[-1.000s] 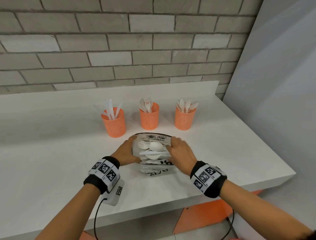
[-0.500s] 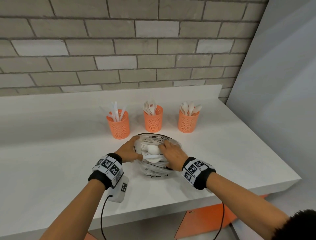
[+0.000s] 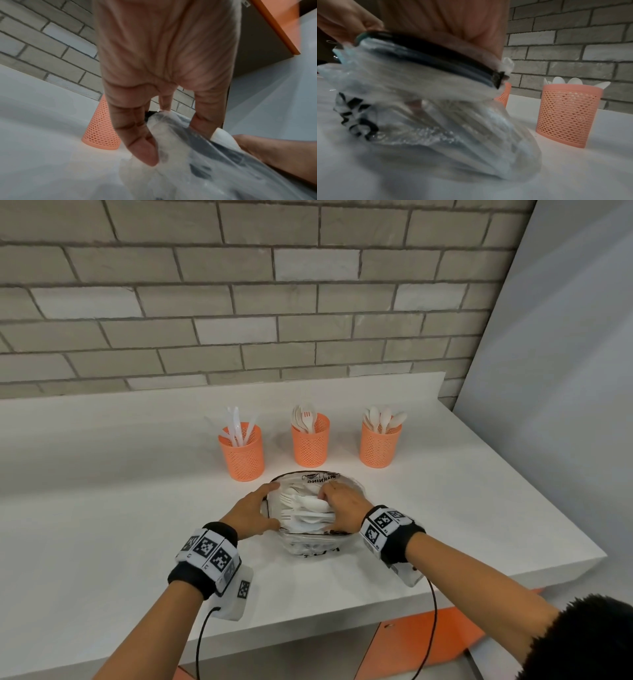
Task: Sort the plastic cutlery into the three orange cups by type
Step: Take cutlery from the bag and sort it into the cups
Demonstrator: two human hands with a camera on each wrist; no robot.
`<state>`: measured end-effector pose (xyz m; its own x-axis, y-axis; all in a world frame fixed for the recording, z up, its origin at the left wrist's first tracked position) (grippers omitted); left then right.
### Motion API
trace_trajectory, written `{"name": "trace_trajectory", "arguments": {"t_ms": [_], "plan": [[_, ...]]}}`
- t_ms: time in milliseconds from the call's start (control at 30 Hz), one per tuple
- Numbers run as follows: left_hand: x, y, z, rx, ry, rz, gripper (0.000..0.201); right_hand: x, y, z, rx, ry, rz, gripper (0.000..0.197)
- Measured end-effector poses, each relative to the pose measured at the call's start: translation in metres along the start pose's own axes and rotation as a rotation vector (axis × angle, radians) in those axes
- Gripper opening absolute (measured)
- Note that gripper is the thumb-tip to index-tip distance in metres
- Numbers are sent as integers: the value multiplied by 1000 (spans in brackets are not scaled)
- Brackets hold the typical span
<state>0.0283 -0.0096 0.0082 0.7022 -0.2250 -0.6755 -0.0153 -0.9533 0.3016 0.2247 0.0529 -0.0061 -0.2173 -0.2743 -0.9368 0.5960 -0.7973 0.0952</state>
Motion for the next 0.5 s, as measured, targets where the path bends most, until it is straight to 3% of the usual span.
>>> {"name": "trace_trajectory", "arguments": {"t_ms": [500], "plan": [[8, 8, -2, -10, -24, -55, 79, 12, 16, 8, -65, 160, -39, 41]]}}
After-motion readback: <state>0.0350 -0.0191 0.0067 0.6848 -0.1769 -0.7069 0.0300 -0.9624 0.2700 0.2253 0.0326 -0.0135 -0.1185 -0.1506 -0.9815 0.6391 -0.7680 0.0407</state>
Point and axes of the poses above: each hand's wrist, its own y-axis away from the middle knuckle, its own x-axis out of the palm, z = x × y, the point moved 1 cm from there along -y, towards the middle knuckle, and after that the axes turned 4 degrees about -y, right-handed, at the moved point
